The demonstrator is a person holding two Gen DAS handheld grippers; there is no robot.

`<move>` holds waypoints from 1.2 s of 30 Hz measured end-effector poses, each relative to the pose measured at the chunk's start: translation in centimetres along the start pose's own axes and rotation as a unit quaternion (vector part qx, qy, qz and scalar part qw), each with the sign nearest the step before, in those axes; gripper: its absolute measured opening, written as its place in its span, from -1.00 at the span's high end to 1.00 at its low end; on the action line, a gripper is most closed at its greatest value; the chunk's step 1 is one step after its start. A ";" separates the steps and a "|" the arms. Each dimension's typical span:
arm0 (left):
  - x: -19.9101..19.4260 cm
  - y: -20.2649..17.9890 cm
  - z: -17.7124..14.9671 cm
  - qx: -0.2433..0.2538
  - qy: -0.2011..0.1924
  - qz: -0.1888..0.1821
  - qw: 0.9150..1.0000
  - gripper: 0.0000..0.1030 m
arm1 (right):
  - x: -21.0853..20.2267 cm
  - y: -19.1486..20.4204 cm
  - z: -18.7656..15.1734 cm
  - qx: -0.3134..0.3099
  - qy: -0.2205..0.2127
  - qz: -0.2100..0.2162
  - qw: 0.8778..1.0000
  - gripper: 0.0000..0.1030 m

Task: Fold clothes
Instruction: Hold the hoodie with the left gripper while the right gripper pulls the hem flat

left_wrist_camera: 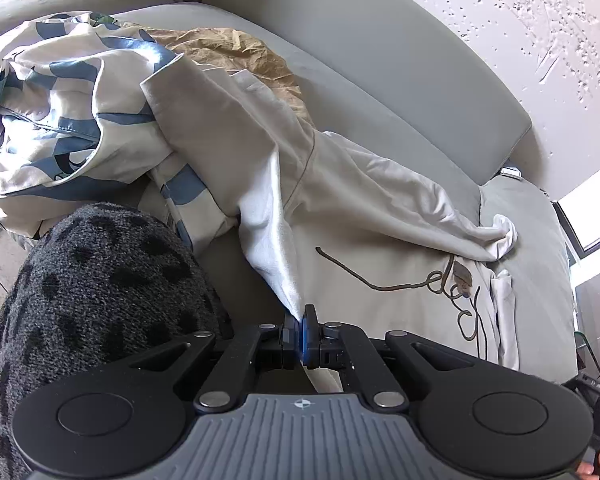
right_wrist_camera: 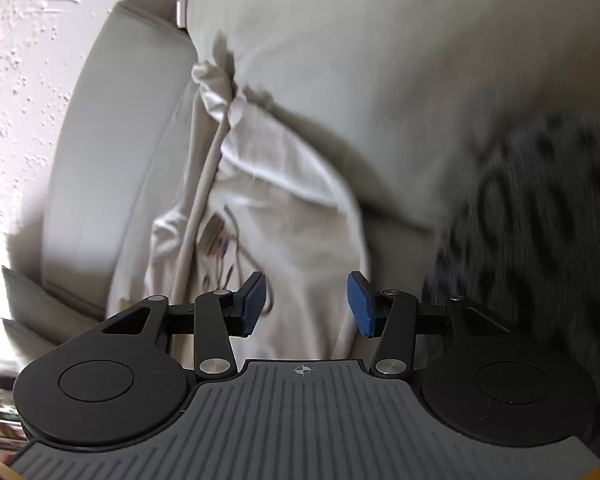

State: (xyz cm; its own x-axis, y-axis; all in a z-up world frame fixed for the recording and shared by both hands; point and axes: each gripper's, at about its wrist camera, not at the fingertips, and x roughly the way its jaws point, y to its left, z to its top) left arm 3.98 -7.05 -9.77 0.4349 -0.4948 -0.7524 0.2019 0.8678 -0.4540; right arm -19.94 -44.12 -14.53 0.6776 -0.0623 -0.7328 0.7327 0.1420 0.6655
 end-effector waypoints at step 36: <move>1.1 0.0 0.4 -0.023 0.005 0.011 1.000 0.63 | 5.5 -5.5 -1.5 0.031 -0.034 0.095 0.994 0.97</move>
State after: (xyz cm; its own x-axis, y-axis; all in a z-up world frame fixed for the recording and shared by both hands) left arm 4.88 -7.56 -10.44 0.4292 -0.4756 -0.7678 0.1506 0.8759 -0.4584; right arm -20.34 -43.71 -22.39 0.8053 -0.1074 -0.5830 0.5921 0.0962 0.8001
